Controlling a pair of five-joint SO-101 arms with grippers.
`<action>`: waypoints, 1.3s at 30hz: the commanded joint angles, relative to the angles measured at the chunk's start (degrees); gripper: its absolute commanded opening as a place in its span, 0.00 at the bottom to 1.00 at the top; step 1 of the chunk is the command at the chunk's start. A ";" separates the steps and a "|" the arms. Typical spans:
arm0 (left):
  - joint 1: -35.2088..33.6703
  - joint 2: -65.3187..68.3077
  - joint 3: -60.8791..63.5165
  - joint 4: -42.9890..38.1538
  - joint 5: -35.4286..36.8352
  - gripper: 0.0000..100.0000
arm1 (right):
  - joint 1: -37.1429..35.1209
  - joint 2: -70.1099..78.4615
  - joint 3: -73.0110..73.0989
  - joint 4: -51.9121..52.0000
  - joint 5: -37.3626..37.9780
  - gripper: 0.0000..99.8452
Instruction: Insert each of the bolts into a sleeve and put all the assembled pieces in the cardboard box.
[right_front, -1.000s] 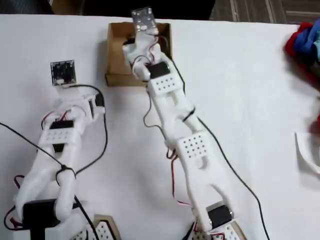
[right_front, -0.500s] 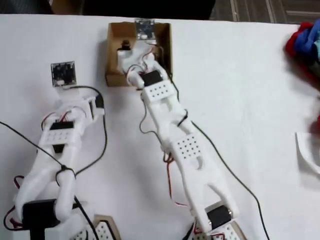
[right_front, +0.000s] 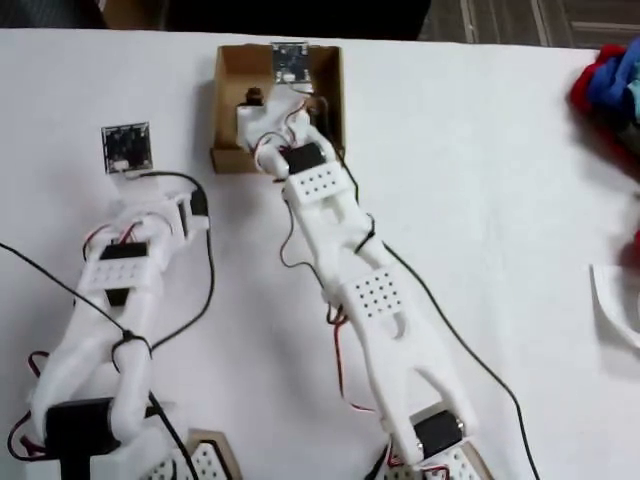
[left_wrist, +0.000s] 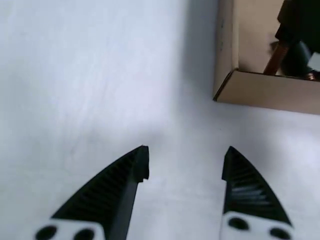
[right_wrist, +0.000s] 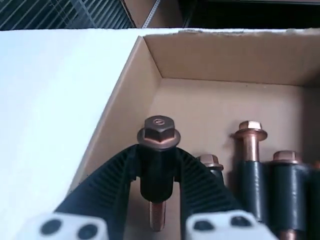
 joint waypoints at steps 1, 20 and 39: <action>-0.26 -0.18 -0.13 -1.14 -0.09 0.25 | -0.40 -1.63 -0.70 -0.92 -0.53 0.02; -0.26 -0.18 -0.13 -1.14 -0.09 0.25 | -2.24 -2.33 -2.11 1.80 3.43 0.12; -0.26 -0.18 -0.04 -1.14 -0.09 0.25 | 11.74 -12.88 -16.35 37.93 3.52 0.02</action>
